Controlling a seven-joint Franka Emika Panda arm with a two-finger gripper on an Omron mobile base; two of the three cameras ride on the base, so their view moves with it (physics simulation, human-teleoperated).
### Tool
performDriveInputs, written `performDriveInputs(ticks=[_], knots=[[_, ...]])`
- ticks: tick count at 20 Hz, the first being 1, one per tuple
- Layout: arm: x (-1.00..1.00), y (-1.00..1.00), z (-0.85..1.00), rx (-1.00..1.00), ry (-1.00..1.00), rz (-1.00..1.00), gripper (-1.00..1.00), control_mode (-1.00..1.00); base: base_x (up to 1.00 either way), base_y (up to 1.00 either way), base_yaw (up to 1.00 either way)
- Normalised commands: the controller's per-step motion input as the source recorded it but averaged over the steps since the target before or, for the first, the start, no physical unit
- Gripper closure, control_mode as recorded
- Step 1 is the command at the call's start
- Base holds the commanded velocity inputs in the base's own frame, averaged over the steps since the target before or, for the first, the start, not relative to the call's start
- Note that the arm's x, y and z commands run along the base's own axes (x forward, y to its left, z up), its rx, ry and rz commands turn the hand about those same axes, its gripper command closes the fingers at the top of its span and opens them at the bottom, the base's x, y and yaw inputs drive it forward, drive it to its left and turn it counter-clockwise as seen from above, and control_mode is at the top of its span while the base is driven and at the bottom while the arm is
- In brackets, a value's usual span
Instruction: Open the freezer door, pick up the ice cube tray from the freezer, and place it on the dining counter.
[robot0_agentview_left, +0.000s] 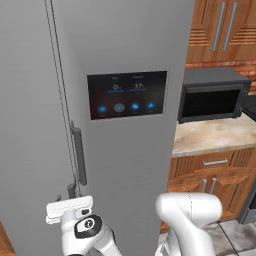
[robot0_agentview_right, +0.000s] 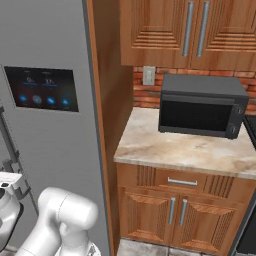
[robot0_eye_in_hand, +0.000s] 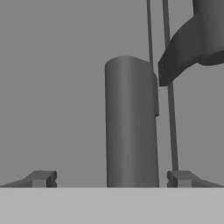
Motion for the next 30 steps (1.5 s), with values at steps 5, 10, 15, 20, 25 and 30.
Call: performDriveInputs(ticks=[5,10,15,20,25,30], knots=[[0.0,0.0,0.0,0.0,0.0,0.0,1.0,-1.0,0.0,0.0,0.0],[0.0,0.0,0.0,0.0,0.0,0.0,1.0,-1.0,0.0,0.0,0.0],[0.0,0.0,0.0,0.0,0.0,0.0,1.0,-1.0,0.0,0.0,0.0],[-0.03,0.0,0.0,0.0,0.0,0.0,1.0,-1.0,0.0,0.0,0.0],[-0.36,0.07,0.0,0.0,0.01,0.0,1.0,-1.0,0.0,0.0,0.0],[-0.38,0.18,0.0,0.0,0.08,0.0,1.0,-1.0,0.0,0.0,0.0]])
